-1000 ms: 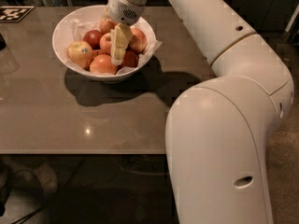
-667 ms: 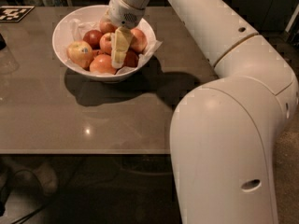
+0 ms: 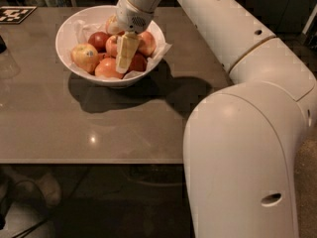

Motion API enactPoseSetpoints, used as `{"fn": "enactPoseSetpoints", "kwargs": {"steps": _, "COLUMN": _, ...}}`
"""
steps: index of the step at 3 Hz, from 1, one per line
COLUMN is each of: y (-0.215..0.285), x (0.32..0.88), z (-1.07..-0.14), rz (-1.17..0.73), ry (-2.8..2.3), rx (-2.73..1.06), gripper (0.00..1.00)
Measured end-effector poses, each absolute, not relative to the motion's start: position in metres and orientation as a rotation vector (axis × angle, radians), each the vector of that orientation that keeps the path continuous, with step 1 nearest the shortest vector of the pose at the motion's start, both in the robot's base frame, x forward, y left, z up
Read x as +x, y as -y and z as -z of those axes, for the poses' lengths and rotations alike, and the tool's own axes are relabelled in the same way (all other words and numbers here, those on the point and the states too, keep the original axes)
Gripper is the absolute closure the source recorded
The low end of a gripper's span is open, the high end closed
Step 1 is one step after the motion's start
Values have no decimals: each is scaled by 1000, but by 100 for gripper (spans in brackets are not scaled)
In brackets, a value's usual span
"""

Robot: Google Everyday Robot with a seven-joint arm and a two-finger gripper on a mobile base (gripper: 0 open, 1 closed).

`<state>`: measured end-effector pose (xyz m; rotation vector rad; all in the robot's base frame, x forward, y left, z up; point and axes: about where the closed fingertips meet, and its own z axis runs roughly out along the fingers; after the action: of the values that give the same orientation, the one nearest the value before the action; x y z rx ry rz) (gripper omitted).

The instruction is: Pick apple from white bowl

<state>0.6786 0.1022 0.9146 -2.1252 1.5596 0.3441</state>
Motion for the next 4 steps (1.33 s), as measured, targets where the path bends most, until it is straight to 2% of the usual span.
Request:
{"fn": "enactPoseSetpoints", "kwargs": {"steps": 3, "y": -102, "x": 679, "z": -915, "rz": -344, "ry": -1560, "rx": -2125, "gripper": 89}}
{"fn": "enactPoseSetpoints", "kwargs": {"steps": 4, "y": -102, "x": 679, "z": -915, "rz": -344, "ry": -1560, "rx": -2125, "gripper": 100}}
